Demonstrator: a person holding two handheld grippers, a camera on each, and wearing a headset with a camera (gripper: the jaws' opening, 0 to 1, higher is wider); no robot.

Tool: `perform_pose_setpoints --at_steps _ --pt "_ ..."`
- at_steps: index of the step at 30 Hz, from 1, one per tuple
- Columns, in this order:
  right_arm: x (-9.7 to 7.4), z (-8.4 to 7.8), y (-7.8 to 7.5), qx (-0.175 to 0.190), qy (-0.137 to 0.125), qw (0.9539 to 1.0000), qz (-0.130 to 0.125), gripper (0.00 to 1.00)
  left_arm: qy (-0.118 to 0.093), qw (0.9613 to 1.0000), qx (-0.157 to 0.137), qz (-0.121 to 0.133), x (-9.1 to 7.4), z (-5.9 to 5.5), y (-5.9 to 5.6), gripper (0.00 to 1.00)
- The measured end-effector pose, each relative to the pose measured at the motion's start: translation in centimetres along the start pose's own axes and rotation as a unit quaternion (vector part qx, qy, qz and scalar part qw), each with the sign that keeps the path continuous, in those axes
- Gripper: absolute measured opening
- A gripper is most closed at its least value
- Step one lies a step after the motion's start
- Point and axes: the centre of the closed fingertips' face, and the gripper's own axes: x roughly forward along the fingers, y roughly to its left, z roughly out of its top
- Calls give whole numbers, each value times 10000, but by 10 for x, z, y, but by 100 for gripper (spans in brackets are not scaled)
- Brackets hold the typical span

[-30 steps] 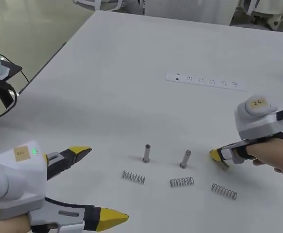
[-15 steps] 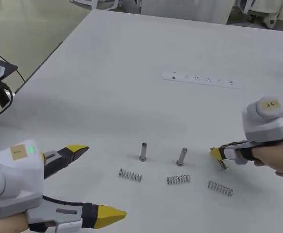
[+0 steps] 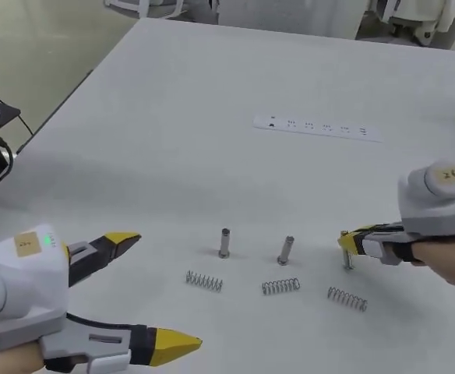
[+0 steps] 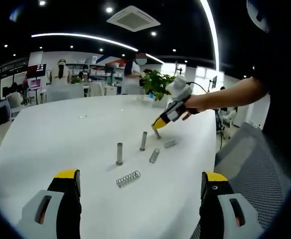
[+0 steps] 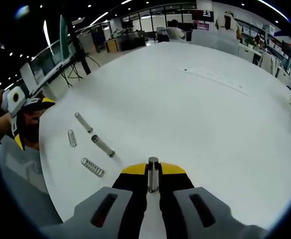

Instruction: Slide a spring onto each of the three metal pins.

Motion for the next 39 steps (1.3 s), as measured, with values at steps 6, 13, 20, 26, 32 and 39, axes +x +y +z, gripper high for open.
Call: perform_pose_setpoints --at_steps 6,13,20,26,32,39 --pt "-2 1 0 -25 -133 9999 -58 5 -3 10000 5 -3 0 0 -1 98" --pt "-4 2 1 -163 -232 9995 -106 5 -3 10000 15 -5 1 1 -1 98" --pt "-6 1 1 -225 -308 9992 -118 6 -19 10000 12 4 1 1 0 98" --pt "-7 0 1 -352 -303 9988 -139 6 -41 10000 8 12 2 2 1 98" --pt "-10 -4 3 -439 -279 9985 -148 6 -40 10000 4 9 2 2 1 98" --pt "-11 -5 5 -450 -296 9985 -105 6 -38 10000 6 -20 3 1 -2 98"
